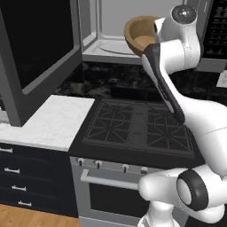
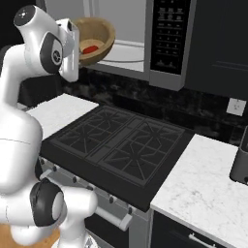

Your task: Pick the bell pepper from the sink and place it in the bowl. Then pick the bowl and place it in the microwave. Then close the microwave door and press the start button.

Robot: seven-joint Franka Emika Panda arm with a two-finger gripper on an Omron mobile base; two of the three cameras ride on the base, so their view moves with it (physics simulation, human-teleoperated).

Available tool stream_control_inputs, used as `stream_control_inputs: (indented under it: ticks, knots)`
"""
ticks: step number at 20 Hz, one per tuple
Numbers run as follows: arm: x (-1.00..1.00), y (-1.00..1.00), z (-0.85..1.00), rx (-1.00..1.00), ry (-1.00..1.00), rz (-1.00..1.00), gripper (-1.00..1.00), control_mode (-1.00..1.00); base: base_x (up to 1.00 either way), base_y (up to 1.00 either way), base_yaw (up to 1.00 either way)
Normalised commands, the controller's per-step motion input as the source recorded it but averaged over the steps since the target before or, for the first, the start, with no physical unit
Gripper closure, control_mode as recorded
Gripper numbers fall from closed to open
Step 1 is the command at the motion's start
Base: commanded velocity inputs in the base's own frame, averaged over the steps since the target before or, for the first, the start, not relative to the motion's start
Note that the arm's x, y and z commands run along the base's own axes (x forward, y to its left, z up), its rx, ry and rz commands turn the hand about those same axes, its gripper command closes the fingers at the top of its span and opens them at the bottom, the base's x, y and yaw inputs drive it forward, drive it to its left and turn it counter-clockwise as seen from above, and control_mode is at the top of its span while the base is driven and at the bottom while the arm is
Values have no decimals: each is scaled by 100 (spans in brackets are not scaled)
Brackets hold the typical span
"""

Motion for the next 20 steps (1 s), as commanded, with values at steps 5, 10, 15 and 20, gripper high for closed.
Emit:
stream_control_inputs:
  ticks: [5, 10, 15, 20]
  knots:
    - [64, -9, 0, 3, 1, 0, 100, -100, 0, 0, 0]
    - [64, 0, 0, 4, 0, 0, 100, -100, 0, 0, 0]
    - [51, -1, -10, 1, 0, 1, 100, -100, 0, 0, 0]
    - [48, -2, -19, 0, 0, 2, 100, -100, 0, 0, 0]
